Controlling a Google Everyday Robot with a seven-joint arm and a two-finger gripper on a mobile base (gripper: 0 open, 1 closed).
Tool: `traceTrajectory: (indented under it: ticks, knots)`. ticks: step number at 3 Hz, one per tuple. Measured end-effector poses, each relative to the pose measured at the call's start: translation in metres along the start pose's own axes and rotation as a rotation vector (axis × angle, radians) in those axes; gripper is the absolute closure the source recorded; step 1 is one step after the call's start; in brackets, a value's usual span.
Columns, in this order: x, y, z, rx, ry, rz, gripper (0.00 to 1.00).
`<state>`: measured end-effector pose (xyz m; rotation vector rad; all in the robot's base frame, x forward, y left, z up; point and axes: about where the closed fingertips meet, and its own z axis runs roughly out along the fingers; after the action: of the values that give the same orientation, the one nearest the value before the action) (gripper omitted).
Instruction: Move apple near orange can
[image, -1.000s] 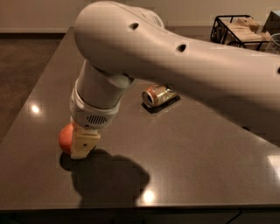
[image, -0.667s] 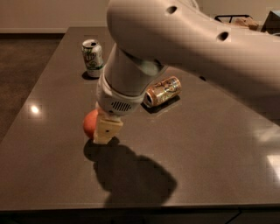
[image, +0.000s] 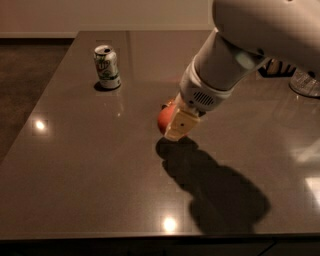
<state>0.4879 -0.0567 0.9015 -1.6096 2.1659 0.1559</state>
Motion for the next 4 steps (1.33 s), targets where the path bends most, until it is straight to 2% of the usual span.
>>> traceTrajectory:
  ticks: [1, 2, 4]
  knots:
    - [0.039, -0.029, -0.013, 0.052, 0.013, 0.119, 1.0]
    - [0.066, -0.049, -0.015, 0.09, 0.016, 0.203, 0.98]
    - [0.079, -0.065, 0.0, 0.092, -0.014, 0.263, 0.53]
